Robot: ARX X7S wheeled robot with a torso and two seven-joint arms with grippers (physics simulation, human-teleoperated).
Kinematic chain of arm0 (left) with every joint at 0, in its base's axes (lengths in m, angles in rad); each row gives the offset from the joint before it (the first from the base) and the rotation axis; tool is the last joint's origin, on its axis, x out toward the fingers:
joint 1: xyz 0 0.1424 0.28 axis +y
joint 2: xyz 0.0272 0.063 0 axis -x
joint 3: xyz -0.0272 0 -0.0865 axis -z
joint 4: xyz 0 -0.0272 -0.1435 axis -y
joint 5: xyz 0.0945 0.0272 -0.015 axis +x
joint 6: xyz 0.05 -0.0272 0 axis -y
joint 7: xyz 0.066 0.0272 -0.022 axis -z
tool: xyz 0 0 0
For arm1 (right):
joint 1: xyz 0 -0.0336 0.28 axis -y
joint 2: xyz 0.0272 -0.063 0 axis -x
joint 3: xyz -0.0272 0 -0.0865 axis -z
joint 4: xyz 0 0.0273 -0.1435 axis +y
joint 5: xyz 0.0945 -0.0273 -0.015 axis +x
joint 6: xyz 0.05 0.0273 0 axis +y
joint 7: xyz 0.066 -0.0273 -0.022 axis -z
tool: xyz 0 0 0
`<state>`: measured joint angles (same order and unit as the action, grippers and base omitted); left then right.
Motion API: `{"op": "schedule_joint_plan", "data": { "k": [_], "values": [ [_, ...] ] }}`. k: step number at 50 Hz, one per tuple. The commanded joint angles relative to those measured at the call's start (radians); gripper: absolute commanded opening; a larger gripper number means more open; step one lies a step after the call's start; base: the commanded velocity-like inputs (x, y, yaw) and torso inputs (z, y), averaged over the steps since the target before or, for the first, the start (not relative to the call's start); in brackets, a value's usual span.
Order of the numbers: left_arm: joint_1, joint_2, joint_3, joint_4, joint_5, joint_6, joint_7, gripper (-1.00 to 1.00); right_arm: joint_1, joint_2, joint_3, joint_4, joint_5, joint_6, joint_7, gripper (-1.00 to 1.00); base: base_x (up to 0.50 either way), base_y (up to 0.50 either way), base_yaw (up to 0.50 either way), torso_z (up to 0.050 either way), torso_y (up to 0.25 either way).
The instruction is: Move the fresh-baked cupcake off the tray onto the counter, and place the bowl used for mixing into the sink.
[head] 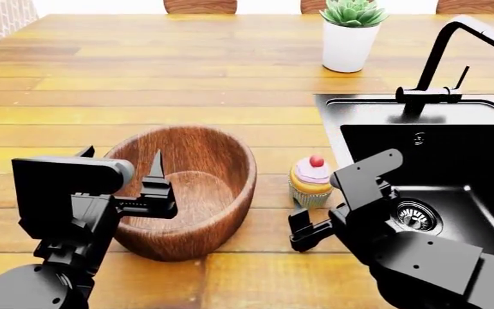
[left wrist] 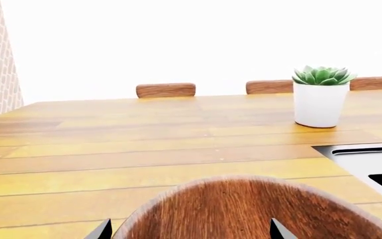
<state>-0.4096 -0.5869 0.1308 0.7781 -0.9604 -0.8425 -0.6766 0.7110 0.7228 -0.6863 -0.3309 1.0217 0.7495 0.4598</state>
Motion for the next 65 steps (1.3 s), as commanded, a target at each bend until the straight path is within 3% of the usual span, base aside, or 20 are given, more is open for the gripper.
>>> {"op": "schedule_joint_plan", "data": {
  "k": [1, 25, 50, 61, 63, 65],
  "values": [
    [-0.004, -0.003, 0.0, 0.0, -0.007, 0.001, -0.003, 1.0, 0.015, 0.016, 0.014, -0.028, 0.024, 0.015, 0.017, 1.0, 0.0, 0.0, 0.0, 0.0, 0.0],
    [0.013, -0.009, -0.006, 0.016, -0.014, 0.02, -0.008, 1.0, -0.133, 0.128, 0.115, -0.233, 0.112, -0.077, 0.13, 1.0, 0.0, 0.0, 0.0, 0.0, 0.0],
    [-0.072, -0.053, -0.044, 0.105, -0.211, -0.076, -0.124, 1.0, -0.505, 0.332, 0.402, -0.603, 0.058, -0.465, 0.304, 1.0, 0.0, 0.0, 0.0, 0.0, 0.0],
    [-0.14, -0.081, -0.052, 0.127, -0.336, -0.116, -0.19, 1.0, -0.618, 0.324, 0.484, -0.699, -0.027, -0.604, 0.344, 1.0, 0.0, 0.0, 0.0, 0.0, 0.0],
    [-0.144, -0.085, -0.053, 0.125, -0.341, -0.116, -0.191, 1.0, -0.603, 0.33, 0.455, -0.715, -0.06, -0.643, 0.361, 1.0, 0.0, 0.0, 0.0, 0.0, 0.0],
    [-0.154, -0.086, -0.052, 0.125, -0.353, -0.119, -0.198, 1.0, -0.534, 0.405, 0.324, -0.716, -0.127, -0.764, 0.431, 1.0, 0.0, 0.0, 0.0, 0.0, 0.0]
  ]
}}
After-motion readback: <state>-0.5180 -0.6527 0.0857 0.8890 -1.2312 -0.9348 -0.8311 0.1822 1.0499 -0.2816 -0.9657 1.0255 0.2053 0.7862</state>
